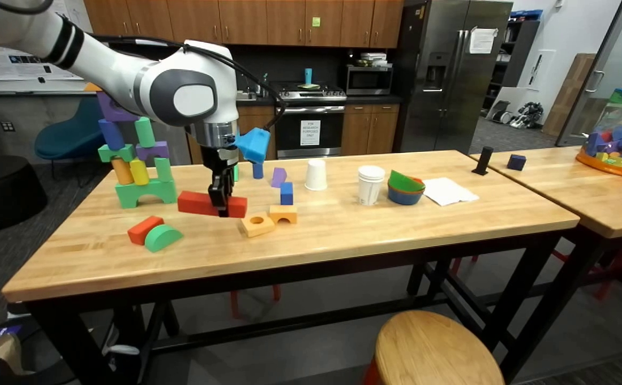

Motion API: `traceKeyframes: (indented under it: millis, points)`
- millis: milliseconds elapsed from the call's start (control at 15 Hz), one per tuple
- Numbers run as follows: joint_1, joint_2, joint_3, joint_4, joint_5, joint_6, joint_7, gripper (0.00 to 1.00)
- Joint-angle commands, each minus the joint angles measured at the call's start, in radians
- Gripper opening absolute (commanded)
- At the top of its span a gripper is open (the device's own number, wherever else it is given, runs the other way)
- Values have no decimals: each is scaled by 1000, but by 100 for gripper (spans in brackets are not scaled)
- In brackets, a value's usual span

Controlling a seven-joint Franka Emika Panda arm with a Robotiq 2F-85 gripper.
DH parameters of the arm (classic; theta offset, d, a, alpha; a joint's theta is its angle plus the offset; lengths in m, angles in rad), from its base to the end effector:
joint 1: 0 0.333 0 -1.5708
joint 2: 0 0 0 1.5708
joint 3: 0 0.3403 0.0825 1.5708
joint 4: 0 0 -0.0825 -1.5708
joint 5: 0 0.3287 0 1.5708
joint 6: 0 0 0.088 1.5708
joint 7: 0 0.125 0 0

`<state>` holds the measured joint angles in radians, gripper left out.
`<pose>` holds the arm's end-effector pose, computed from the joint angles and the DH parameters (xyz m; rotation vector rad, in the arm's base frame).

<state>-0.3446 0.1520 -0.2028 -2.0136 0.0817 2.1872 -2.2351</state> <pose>0.4670 -0.2752 0.4196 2.1258 2.2873 0.0636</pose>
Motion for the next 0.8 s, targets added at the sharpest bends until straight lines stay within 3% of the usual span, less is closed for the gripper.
traceKeyframes:
  millis: [0, 400, 733]
  points:
    - [18, -29, -6, -75, 21, 65, 60, 16]
    - [23, -24, -7, -102, -25, 77, 38, 16]
    - [20, -22, -4, -84, -68, 69, -65, 16]
